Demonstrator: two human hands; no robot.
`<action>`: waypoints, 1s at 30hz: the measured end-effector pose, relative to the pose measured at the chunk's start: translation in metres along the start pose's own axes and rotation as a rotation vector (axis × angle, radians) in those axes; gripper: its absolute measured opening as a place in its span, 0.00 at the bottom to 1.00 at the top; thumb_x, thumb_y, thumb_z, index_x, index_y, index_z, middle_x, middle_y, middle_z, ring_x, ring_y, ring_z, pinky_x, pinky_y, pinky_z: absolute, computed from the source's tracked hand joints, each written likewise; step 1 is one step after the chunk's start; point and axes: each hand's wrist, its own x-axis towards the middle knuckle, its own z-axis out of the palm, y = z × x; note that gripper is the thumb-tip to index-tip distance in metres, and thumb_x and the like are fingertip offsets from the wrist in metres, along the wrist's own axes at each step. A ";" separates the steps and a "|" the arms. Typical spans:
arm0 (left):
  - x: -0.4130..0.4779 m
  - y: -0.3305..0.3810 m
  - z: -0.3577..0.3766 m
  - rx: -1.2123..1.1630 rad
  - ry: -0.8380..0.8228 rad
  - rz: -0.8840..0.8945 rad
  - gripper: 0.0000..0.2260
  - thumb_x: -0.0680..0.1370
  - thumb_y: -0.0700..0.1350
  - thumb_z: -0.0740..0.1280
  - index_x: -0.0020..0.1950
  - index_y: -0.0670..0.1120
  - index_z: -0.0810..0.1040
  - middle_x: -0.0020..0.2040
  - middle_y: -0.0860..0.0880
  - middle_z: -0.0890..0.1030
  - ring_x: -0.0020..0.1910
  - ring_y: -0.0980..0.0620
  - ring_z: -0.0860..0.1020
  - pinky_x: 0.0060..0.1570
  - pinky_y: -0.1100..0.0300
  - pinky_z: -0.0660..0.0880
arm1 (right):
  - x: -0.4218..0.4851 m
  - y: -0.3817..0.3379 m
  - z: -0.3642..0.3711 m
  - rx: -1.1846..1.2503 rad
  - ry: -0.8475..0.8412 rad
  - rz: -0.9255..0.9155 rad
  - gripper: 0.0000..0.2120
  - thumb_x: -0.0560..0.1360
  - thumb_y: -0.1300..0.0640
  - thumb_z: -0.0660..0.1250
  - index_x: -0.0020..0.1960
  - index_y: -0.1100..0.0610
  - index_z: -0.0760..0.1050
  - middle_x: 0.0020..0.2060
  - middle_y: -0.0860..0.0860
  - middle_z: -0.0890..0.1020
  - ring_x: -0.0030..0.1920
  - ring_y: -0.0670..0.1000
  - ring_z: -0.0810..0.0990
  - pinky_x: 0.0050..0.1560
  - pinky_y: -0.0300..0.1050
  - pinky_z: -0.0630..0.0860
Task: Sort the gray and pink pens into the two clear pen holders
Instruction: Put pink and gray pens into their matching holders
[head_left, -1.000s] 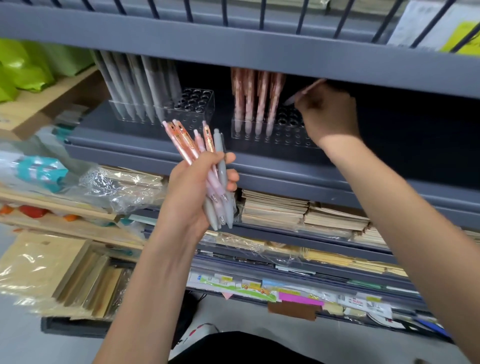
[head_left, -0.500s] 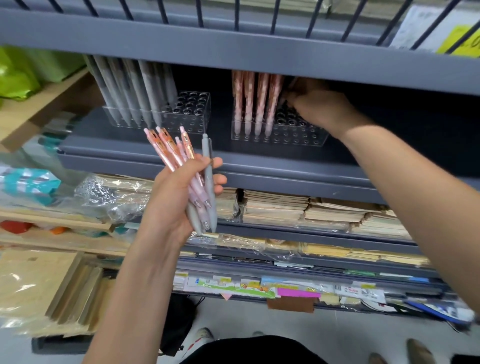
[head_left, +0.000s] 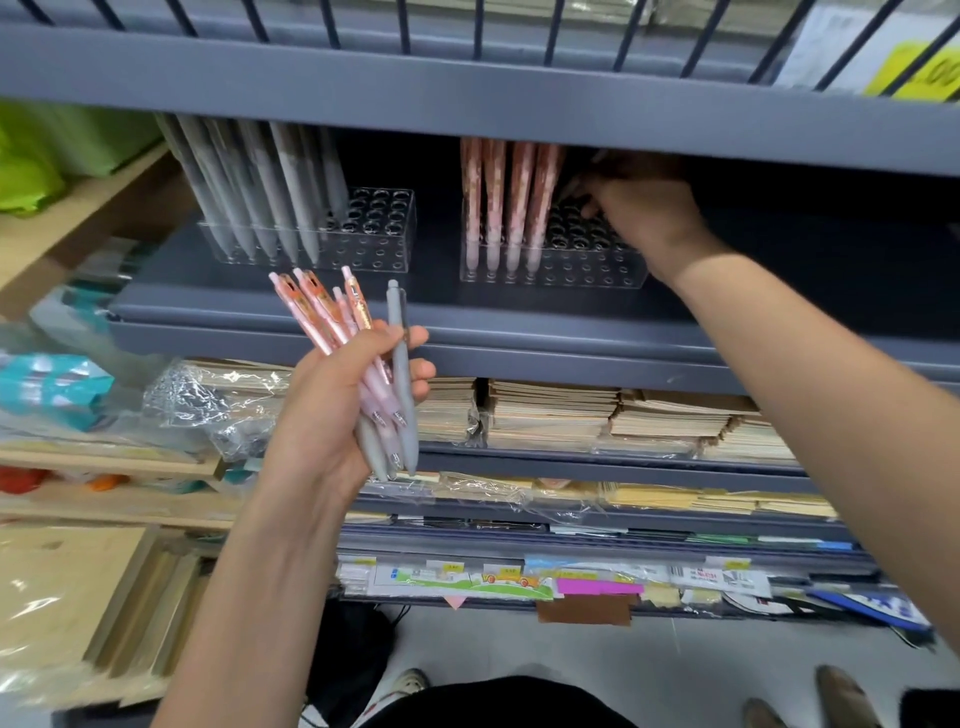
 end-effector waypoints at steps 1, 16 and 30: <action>0.000 0.000 0.000 0.000 0.000 0.000 0.11 0.79 0.39 0.67 0.60 0.36 0.73 0.43 0.45 0.86 0.33 0.52 0.82 0.32 0.63 0.78 | 0.000 -0.001 0.000 -0.017 -0.009 -0.002 0.08 0.71 0.52 0.67 0.33 0.49 0.79 0.40 0.51 0.86 0.34 0.45 0.79 0.31 0.34 0.70; 0.004 -0.001 0.007 -0.031 0.035 0.005 0.09 0.79 0.39 0.67 0.57 0.38 0.73 0.45 0.44 0.86 0.34 0.52 0.83 0.34 0.62 0.79 | 0.009 -0.008 -0.003 -0.349 -0.196 -0.043 0.14 0.75 0.42 0.60 0.54 0.47 0.78 0.55 0.51 0.81 0.54 0.53 0.79 0.52 0.42 0.69; -0.004 0.003 0.023 -0.020 0.057 0.033 0.21 0.79 0.39 0.67 0.69 0.29 0.70 0.44 0.45 0.86 0.34 0.52 0.83 0.34 0.63 0.79 | 0.009 -0.027 -0.008 -0.381 -0.417 -0.121 0.16 0.77 0.60 0.67 0.64 0.60 0.75 0.61 0.58 0.78 0.61 0.56 0.75 0.64 0.49 0.72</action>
